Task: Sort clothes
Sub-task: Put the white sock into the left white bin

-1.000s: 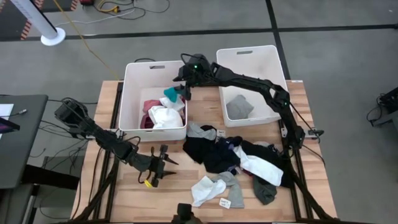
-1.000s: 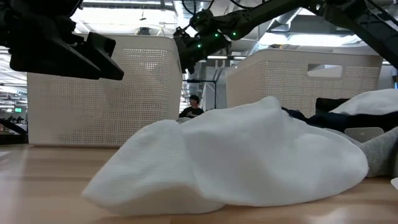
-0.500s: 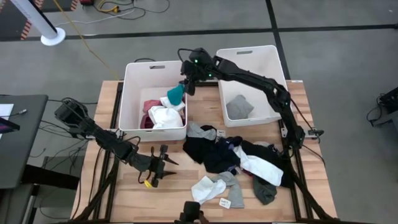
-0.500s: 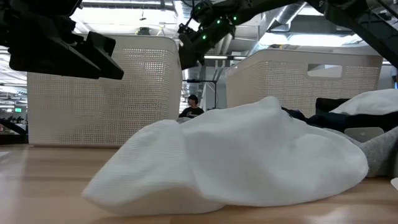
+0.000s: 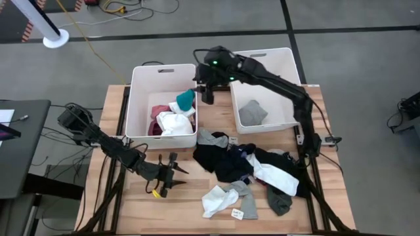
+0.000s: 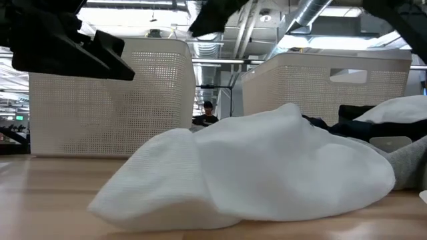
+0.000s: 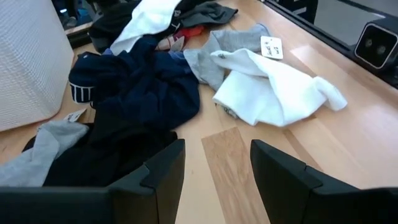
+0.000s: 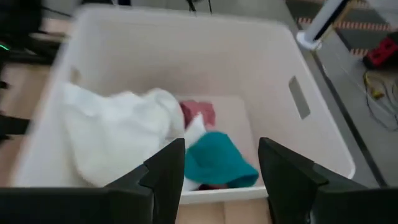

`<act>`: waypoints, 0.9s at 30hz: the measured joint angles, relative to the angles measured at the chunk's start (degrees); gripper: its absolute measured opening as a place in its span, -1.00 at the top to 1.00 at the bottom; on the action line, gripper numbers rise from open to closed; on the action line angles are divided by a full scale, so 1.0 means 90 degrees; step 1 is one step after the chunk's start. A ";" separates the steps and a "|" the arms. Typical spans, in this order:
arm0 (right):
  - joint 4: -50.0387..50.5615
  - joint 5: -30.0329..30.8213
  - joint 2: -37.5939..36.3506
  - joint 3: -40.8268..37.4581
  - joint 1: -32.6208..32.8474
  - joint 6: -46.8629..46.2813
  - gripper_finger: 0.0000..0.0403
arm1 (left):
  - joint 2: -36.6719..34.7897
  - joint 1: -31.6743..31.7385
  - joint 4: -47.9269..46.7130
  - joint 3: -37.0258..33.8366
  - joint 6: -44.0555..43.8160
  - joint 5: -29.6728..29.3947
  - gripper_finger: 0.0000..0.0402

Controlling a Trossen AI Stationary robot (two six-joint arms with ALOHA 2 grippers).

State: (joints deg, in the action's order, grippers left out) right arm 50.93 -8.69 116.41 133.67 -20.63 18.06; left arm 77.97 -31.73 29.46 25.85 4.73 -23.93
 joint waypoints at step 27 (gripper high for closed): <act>0.4259 0.0000 -0.1323 -0.0003 0.3005 -0.1315 -0.08 | 0.0000 0.0000 0.0555 0.0002 -0.0940 0.0003 0.12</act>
State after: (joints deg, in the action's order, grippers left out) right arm 89.27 -8.69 104.51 133.64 6.42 6.22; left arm 77.97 -31.73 34.46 25.87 -3.73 -23.90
